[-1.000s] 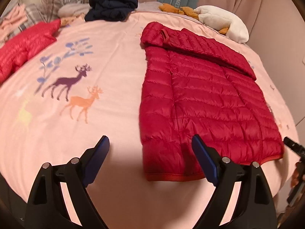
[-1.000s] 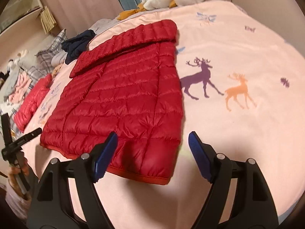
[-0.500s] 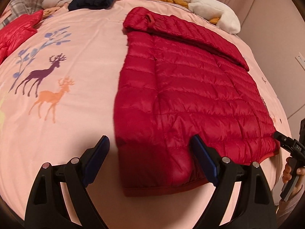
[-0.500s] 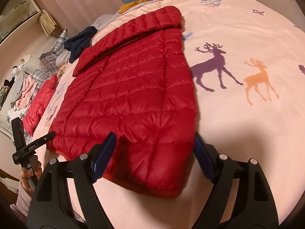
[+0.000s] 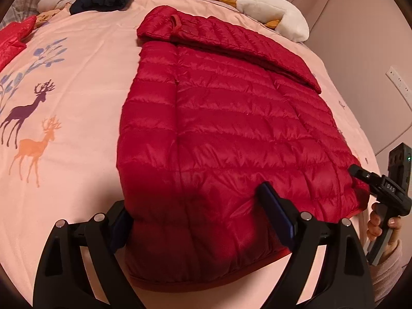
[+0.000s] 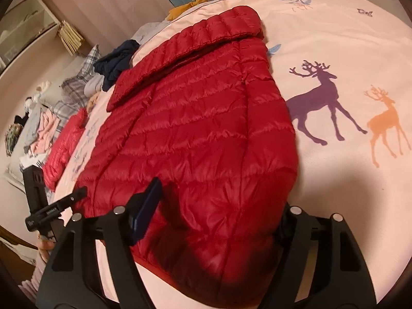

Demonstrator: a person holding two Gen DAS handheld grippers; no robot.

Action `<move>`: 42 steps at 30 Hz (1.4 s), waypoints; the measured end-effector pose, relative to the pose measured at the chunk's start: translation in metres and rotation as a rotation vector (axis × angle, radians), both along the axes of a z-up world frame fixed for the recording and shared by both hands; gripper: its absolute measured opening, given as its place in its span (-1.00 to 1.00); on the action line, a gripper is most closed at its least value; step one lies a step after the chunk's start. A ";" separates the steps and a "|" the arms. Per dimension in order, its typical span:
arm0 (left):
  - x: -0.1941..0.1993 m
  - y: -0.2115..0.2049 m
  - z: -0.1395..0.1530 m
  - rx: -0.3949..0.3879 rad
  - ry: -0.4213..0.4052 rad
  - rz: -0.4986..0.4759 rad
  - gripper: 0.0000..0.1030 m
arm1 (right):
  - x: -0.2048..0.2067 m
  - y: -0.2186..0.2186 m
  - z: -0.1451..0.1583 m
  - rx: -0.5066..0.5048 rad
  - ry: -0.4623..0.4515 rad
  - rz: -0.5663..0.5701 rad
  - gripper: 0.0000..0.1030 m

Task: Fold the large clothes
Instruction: 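Grasp the jacket hem with the right tool and lift it, then lift the hem with both tools and fold it toward the collar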

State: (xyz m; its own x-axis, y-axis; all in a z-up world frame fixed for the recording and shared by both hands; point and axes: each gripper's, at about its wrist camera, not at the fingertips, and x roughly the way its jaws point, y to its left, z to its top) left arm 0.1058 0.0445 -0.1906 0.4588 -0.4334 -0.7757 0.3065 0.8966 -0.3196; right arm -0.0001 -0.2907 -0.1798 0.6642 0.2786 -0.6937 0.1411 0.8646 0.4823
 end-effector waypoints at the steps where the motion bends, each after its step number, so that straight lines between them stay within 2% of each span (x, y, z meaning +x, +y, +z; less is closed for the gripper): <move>1: 0.000 0.000 0.000 -0.016 0.003 -0.004 0.72 | 0.000 0.000 0.000 0.006 -0.001 0.000 0.33; 4: -0.003 0.001 0.002 -0.055 0.013 -0.026 0.60 | -0.003 0.000 0.000 0.026 0.005 0.018 0.16; 6: -0.005 0.005 0.001 -0.071 0.020 -0.038 0.41 | -0.009 -0.004 -0.001 0.072 0.013 0.041 0.11; 10: -0.011 0.020 0.000 -0.119 0.047 -0.047 0.22 | -0.024 -0.008 -0.004 0.137 0.020 0.055 0.08; 16: -0.002 0.021 -0.003 -0.187 0.073 -0.039 0.15 | -0.014 -0.004 -0.005 0.158 0.006 0.058 0.06; 17: 0.000 0.020 -0.003 -0.202 0.076 -0.037 0.03 | -0.009 -0.001 -0.005 0.146 0.004 0.063 0.02; 18: 0.003 0.019 -0.004 -0.218 0.083 -0.032 -0.12 | -0.003 0.003 -0.005 0.133 0.005 0.067 -0.11; 20: 0.008 0.018 -0.007 -0.248 0.108 -0.013 -0.27 | 0.004 0.009 -0.005 0.116 0.011 0.074 -0.31; 22: 0.007 0.015 -0.005 -0.235 0.105 0.003 -0.35 | 0.007 0.014 -0.004 0.103 0.010 0.077 -0.48; 24: 0.004 0.012 0.000 -0.214 0.082 0.001 -0.47 | 0.007 0.017 0.000 0.071 0.003 0.079 -0.57; 28: -0.005 0.008 0.018 -0.177 0.013 -0.012 -0.57 | 0.000 0.023 0.012 0.021 -0.038 0.077 -0.72; 36: -0.019 0.002 0.049 -0.118 -0.095 -0.017 -0.63 | -0.014 0.030 0.039 -0.021 -0.134 0.100 -0.78; 42: -0.024 0.001 0.069 -0.101 -0.135 -0.037 -0.64 | -0.028 0.031 0.061 -0.034 -0.181 0.127 -0.78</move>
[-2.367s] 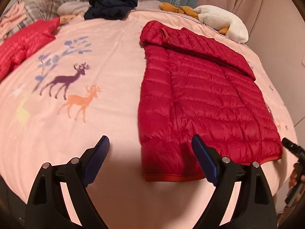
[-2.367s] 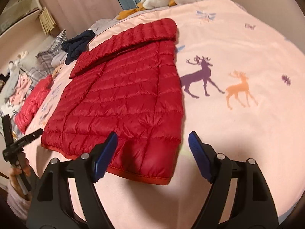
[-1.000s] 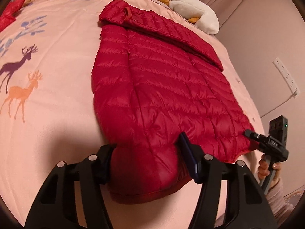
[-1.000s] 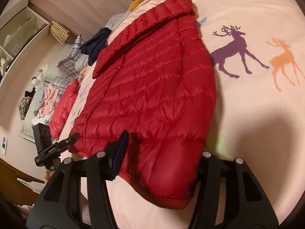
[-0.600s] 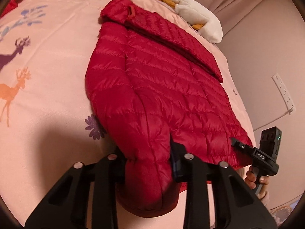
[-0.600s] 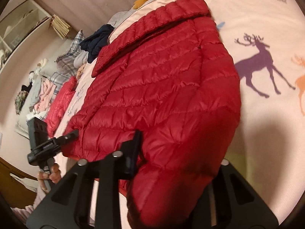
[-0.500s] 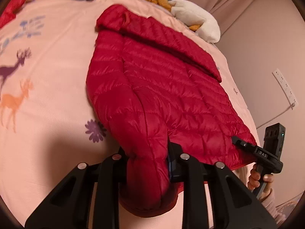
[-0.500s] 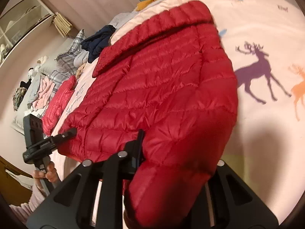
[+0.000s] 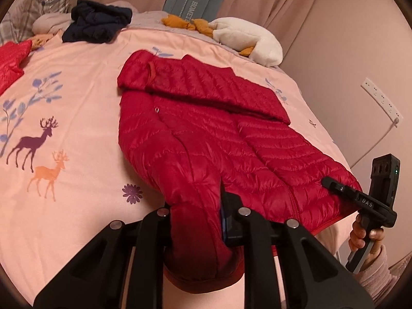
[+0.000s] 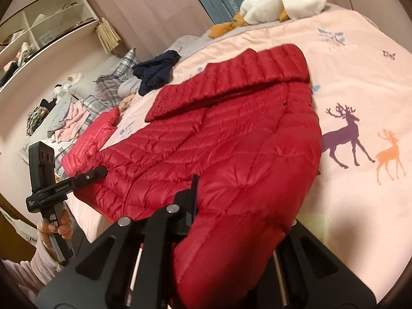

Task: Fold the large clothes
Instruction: 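Lift the hem with both tools and fold it toward the collar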

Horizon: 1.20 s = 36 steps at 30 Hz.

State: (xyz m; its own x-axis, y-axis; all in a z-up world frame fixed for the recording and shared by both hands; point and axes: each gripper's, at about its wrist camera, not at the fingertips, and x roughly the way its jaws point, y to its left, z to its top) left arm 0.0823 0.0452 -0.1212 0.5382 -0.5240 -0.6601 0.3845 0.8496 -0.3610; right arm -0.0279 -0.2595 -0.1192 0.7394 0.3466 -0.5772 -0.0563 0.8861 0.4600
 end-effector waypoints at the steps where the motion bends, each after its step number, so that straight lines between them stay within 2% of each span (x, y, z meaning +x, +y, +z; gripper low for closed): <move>1: -0.002 0.000 0.003 0.003 -0.006 -0.003 -0.64 | -0.002 -0.002 0.003 0.002 -0.005 0.002 -0.78; 10: -0.021 0.008 0.026 0.015 -0.051 -0.025 -0.64 | -0.025 -0.002 0.032 -0.012 -0.057 0.053 -0.78; 27: -0.065 0.022 0.050 0.022 -0.099 -0.061 -0.64 | -0.075 0.008 0.071 -0.044 -0.165 0.160 -0.78; 36: -0.093 0.033 0.063 -0.017 -0.120 -0.078 -0.64 | -0.106 0.017 0.096 -0.064 -0.246 0.227 -0.78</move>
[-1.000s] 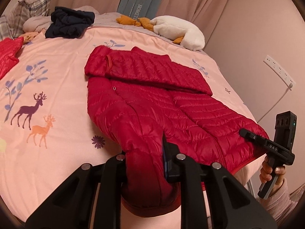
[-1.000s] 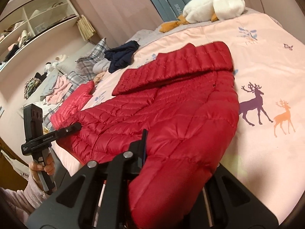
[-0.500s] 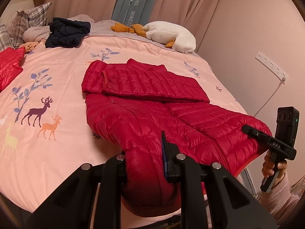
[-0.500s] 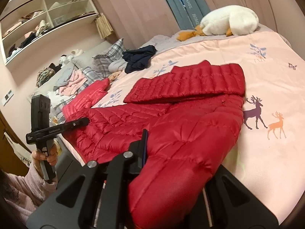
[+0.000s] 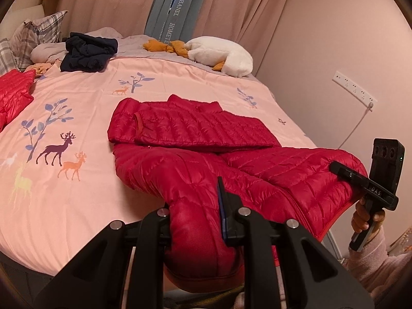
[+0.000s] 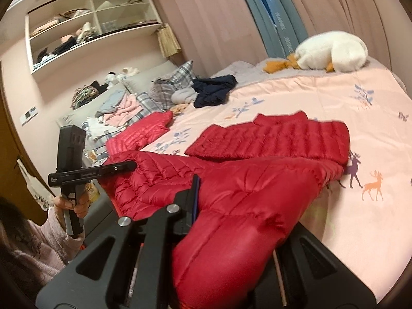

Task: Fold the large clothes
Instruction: 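Lift the hem with both tools and fold it toward the collar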

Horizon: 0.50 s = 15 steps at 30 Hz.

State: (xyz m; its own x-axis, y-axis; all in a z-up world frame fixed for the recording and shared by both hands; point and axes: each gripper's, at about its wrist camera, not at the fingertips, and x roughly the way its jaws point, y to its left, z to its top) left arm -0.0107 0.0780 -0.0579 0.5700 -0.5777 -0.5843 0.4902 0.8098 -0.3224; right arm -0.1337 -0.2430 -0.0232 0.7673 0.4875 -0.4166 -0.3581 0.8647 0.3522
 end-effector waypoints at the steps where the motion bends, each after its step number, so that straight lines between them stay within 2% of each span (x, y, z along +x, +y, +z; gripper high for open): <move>1: -0.003 0.002 0.002 -0.008 0.000 -0.003 -0.64 | -0.003 0.001 0.003 -0.005 -0.011 0.009 -0.78; 8: -0.016 0.008 0.018 -0.025 -0.027 -0.013 -0.64 | -0.014 0.001 0.020 0.000 -0.082 0.039 -0.76; 15: 0.010 0.006 0.018 -0.026 -0.025 0.023 -0.63 | 0.009 -0.009 0.021 0.008 -0.071 -0.016 -0.74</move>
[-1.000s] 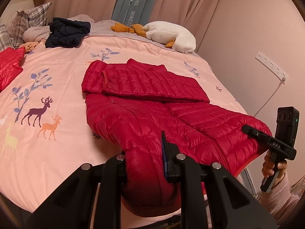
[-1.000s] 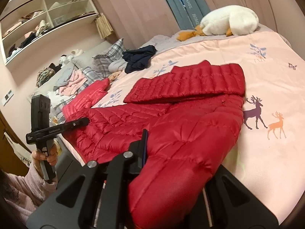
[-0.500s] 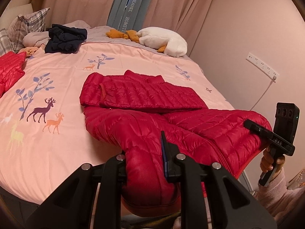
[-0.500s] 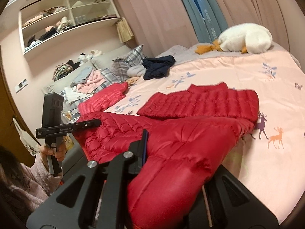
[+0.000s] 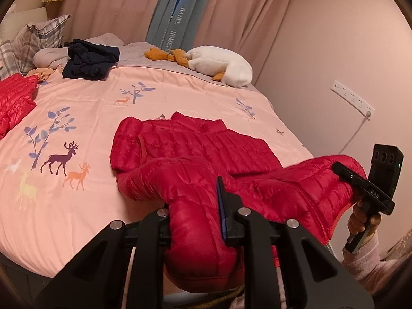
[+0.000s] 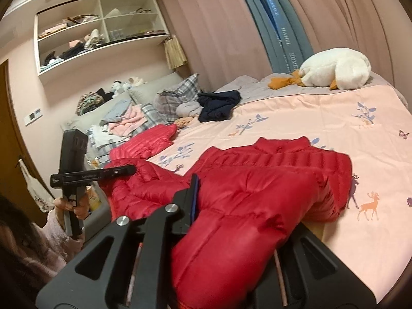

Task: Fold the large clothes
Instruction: 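Lift the hem with both tools and fold it toward the collar, then carry the held hem over with both tools and lay it near the collar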

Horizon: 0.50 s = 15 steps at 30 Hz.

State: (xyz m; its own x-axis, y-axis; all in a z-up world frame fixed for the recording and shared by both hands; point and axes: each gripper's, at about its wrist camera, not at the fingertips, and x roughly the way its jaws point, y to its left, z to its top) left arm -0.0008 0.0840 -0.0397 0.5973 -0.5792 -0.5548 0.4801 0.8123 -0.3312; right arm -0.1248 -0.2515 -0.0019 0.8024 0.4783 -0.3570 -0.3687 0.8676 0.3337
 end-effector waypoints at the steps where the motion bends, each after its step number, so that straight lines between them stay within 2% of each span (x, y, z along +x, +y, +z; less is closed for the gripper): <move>1: 0.004 -0.001 0.001 0.003 0.000 0.004 -0.63 | 0.004 -0.002 0.000 0.005 0.002 -0.006 -0.74; 7: 0.040 -0.008 0.008 0.014 -0.001 0.035 -0.63 | 0.039 -0.014 0.006 0.020 -0.001 -0.061 -0.72; 15: 0.092 -0.033 0.002 0.093 0.031 0.078 -0.61 | 0.093 -0.028 -0.002 0.007 0.046 -0.138 -0.71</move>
State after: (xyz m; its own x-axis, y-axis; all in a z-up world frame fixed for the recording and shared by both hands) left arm 0.0914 0.0512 -0.0375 0.6200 -0.4768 -0.6231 0.4047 0.8747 -0.2666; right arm -0.0318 -0.2799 -0.0035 0.8438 0.3669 -0.3917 -0.2300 0.9066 0.3538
